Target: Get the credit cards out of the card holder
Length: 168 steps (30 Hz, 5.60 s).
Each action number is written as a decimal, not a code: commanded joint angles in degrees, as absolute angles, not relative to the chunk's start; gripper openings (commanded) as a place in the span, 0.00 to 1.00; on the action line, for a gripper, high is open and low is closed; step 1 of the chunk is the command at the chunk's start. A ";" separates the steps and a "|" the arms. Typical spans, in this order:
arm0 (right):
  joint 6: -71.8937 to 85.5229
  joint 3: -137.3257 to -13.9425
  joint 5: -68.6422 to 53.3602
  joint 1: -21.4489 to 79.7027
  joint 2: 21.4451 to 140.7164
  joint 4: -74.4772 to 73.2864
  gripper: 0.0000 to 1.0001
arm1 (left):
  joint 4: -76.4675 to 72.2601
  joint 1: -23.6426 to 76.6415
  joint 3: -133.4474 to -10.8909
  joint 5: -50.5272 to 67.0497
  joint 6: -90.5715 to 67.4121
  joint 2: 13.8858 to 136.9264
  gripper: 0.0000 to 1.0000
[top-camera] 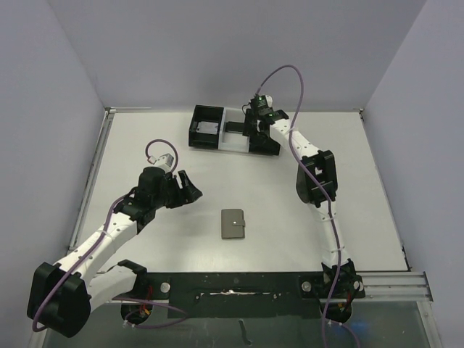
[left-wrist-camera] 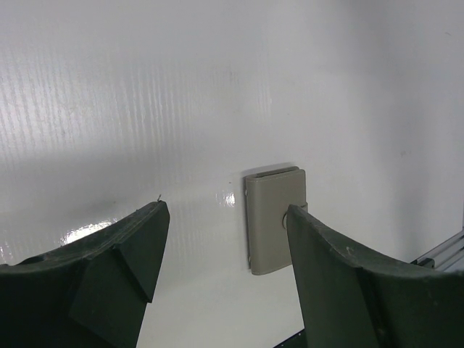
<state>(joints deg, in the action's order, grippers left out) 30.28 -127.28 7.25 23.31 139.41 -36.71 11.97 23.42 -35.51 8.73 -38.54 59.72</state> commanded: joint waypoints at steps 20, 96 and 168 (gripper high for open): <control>28.04 -110.16 11.81 25.42 126.08 -31.75 0.16 | 11.36 23.20 -37.44 9.54 -38.17 59.94 0.65; 55.50 -65.73 16.96 57.55 100.07 -36.24 0.48 | 1.69 24.13 -25.66 8.77 -46.51 55.38 0.69; 53.29 -46.27 -15.53 44.26 72.29 -6.36 0.00 | 2.46 35.85 -31.32 -2.93 -46.74 59.31 0.63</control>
